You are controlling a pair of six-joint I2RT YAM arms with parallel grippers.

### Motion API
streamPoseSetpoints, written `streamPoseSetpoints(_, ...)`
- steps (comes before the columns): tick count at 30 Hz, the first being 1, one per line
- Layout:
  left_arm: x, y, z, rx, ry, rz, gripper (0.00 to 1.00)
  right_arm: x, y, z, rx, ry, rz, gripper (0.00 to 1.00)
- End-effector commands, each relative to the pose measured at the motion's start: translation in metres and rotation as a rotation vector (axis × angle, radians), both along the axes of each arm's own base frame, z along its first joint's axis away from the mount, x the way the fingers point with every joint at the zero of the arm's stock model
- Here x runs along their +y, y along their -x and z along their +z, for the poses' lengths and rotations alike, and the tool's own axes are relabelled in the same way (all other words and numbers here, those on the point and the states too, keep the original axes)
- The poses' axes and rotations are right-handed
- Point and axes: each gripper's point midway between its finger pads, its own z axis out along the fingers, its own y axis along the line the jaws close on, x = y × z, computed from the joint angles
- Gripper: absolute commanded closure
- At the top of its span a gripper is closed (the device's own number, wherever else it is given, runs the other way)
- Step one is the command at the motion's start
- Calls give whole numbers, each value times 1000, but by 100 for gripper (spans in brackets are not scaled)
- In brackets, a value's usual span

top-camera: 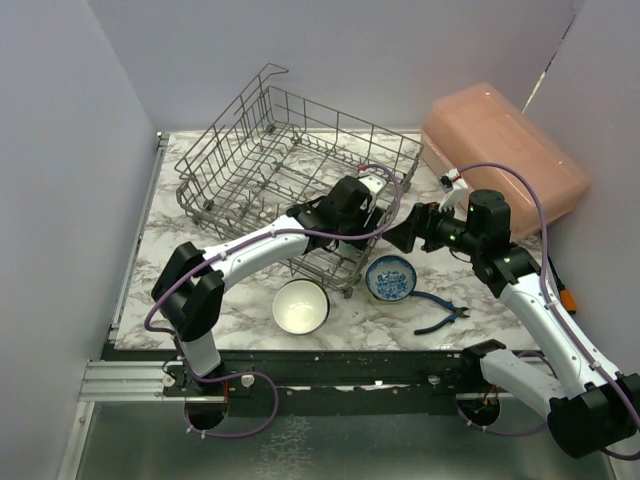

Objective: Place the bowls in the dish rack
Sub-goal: Place the bowl in the dish rack.

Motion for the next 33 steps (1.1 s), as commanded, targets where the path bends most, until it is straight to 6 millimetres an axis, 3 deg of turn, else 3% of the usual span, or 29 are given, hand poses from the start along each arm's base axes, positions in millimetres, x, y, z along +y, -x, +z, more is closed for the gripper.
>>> streamPoseSetpoints(1,26,-16,-20,38,-13,83,44,1,1,9,-26,-10,13,5)
streamPoseSetpoints(10,37,-21,-40,164,68,97,44,2,0,8,-23,-14,18,5)
streamPoseSetpoints(15,38,-22,-33,152,91,105,40,2,1,5,-16,-11,17,5)
streamPoseSetpoints(19,31,-23,-8,108,154,83,32,1,1,4,-16,-8,15,5)
streamPoseSetpoints(24,30,-28,42,-4,245,78,24,-1,3,3,-15,-5,9,5)
streamPoseSetpoints(29,38,-21,93,-121,348,72,14,-5,8,-2,-4,15,-5,5)
streamPoseSetpoints(33,49,-9,108,-170,403,77,2,-8,13,-12,14,26,-11,5)
